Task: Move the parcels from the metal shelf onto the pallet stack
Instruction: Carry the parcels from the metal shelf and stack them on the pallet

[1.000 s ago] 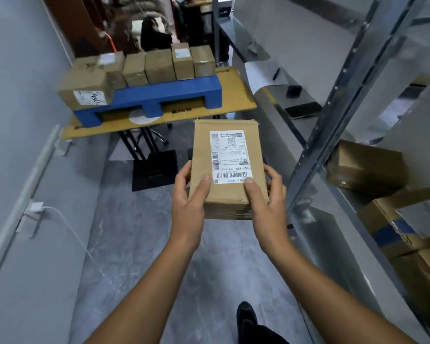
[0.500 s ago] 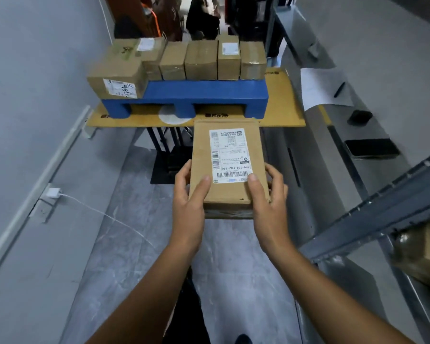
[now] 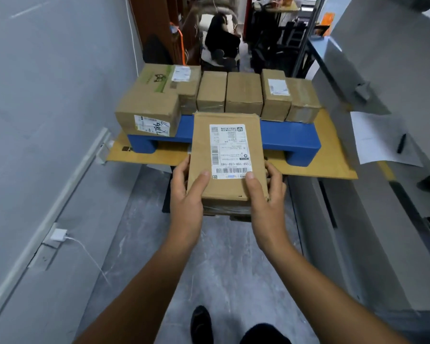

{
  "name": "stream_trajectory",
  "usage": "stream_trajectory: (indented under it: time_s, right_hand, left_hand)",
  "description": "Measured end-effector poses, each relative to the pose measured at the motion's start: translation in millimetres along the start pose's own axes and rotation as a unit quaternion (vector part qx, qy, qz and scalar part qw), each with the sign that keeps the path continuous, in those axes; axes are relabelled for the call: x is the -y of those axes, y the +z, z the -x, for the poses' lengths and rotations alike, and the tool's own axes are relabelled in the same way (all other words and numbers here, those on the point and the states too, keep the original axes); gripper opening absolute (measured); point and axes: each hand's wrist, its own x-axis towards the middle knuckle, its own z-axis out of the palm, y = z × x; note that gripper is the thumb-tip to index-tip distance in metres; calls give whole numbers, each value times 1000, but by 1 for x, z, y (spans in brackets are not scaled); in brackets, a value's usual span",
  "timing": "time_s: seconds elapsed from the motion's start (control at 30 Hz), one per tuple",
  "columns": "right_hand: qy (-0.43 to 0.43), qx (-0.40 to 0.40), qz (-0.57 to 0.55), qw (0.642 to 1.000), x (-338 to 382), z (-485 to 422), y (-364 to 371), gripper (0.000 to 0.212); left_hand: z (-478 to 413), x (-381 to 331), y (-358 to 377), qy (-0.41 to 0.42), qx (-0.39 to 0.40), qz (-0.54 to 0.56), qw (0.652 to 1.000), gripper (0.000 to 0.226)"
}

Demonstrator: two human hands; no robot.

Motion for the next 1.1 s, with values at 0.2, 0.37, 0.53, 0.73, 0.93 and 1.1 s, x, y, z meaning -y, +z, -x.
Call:
stream_trajectory:
  time_s: [0.2,0.37,0.53,0.73,0.93,1.1]
  right_hand:
    - [24,-12,4,1000,-10,-59,33,50]
    - [28,-3,6,1000,-35,-121,52,51]
    - [42,0,-16,999,-51,-194,65,53]
    - [40,21,-19,999,-49,-281,83,47]
    - [49,73,-31,996,-56,-329,91,46]
    - [82,116,-21,990,-57,-354,85,51]
  left_hand:
    - [-68,6,-2,-1,21,-27,999,61]
    - [-132,27,4,-12,24,-35,999,54]
    - [-213,30,19,-29,66,-71,995,63]
    - [-307,21,34,-38,105,-92,989,78]
    - [-384,12,32,-25,116,-63,991,61]
    - [-427,13,19,-70,127,-51,988,77]
